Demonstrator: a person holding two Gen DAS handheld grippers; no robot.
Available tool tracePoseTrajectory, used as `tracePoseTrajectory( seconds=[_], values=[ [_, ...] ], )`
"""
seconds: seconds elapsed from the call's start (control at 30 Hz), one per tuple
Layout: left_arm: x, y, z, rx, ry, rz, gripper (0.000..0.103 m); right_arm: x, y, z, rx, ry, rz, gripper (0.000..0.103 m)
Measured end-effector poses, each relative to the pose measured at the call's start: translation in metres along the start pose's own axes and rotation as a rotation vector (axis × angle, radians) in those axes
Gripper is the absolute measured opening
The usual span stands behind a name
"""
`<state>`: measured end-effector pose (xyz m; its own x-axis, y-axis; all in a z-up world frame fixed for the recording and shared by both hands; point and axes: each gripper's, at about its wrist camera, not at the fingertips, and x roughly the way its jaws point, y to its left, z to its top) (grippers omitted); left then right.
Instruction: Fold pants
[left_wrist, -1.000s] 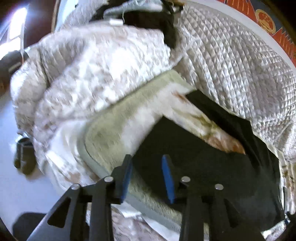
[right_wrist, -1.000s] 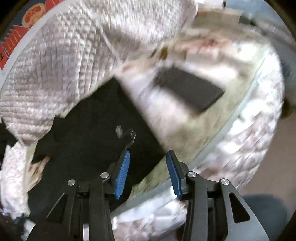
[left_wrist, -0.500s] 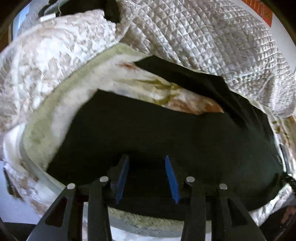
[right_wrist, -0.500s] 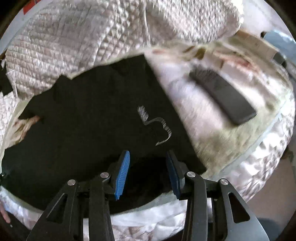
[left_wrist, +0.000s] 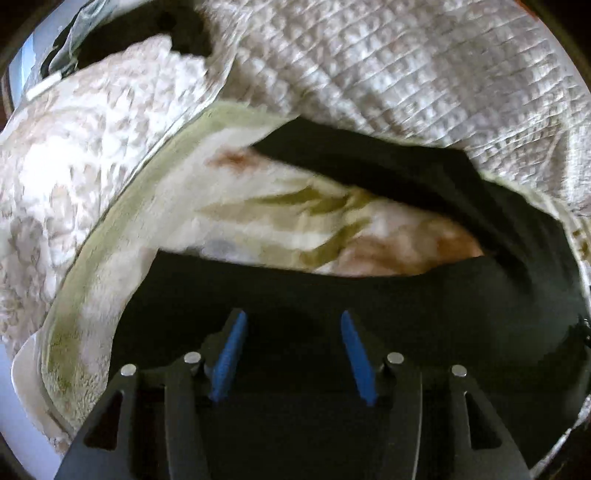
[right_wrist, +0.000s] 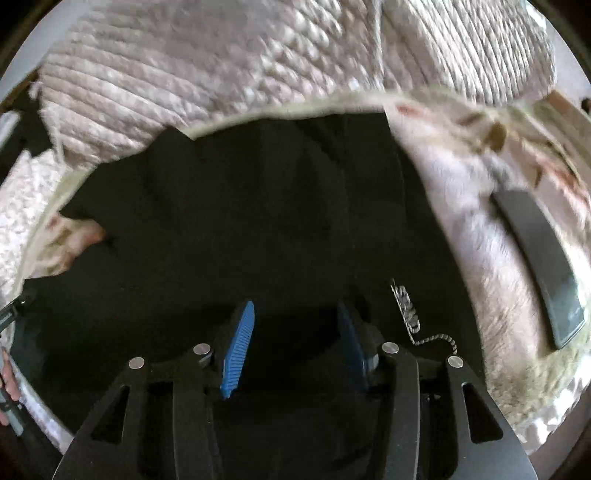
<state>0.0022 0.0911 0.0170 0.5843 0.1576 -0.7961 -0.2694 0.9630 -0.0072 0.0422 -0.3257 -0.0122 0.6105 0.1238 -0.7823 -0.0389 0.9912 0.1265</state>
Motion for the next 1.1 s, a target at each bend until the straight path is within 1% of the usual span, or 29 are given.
tracePoseTrajectory(
  seconds=[0.1,0.2,0.4,0.5,0.63,0.77,1.1],
  values=[
    [-0.001,0.000,-0.002,0.016,-0.036,0.030,0.056,-0.007,-0.003,0.003,0.026,-0.040,-0.009,0.048],
    [-0.005,0.001,-0.002,-0.009,-0.049,0.011,0.056,-0.011,-0.002,0.004,0.057,-0.055,0.030,0.048],
    [-0.018,-0.021,-0.009,0.037,-0.075,-0.052,0.056,-0.016,0.036,-0.001,-0.056,-0.065,0.121,0.049],
    [-0.024,-0.033,-0.015,0.064,-0.078,-0.083,0.056,-0.020,0.050,-0.006,-0.109,-0.085,0.151,0.053],
    [-0.028,-0.047,-0.024,0.096,-0.076,-0.113,0.057,-0.022,0.063,-0.013,-0.152,-0.083,0.176,0.054],
    [-0.031,-0.058,-0.028,0.123,-0.078,-0.134,0.057,-0.022,0.069,-0.016,-0.167,-0.076,0.191,0.054],
    [-0.026,-0.068,-0.026,0.140,-0.052,-0.135,0.057,-0.023,0.065,-0.010,-0.157,-0.043,0.184,0.054]
  ],
)
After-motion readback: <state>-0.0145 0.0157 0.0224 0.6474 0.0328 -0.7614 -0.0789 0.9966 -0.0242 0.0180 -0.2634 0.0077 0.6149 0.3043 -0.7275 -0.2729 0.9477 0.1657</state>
